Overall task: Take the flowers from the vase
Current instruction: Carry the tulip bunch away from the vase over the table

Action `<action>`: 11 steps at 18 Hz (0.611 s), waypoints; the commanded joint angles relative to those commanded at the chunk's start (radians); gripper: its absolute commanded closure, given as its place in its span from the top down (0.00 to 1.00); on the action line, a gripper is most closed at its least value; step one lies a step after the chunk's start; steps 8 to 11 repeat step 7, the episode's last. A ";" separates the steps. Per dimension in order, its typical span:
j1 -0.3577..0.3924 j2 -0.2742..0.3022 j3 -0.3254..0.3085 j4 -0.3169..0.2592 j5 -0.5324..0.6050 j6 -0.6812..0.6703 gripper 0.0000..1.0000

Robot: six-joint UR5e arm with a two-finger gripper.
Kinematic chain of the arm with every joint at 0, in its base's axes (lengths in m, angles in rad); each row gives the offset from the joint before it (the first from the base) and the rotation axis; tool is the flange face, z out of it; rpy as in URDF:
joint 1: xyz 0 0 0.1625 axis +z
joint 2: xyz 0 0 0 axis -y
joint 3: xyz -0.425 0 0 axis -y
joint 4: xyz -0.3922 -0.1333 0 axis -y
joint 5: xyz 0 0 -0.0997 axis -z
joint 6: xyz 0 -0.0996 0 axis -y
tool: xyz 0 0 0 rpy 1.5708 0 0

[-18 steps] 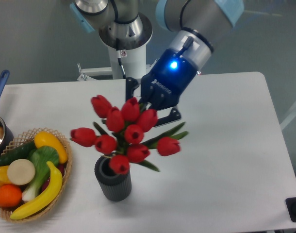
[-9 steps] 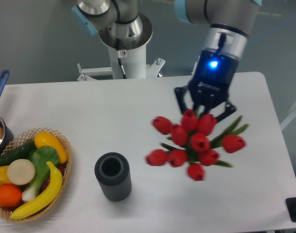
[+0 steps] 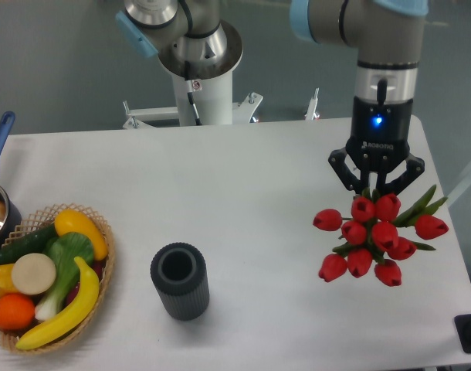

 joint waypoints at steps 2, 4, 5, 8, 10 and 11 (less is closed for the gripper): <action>-0.005 -0.006 -0.026 -0.015 0.084 0.014 0.04; -0.008 -0.009 -0.042 -0.041 0.140 0.029 0.04; -0.008 -0.012 -0.060 -0.052 0.163 0.038 0.05; -0.003 -0.015 -0.094 -0.052 0.221 0.089 0.04; -0.003 -0.015 -0.094 -0.052 0.221 0.089 0.04; -0.003 -0.015 -0.094 -0.052 0.221 0.089 0.04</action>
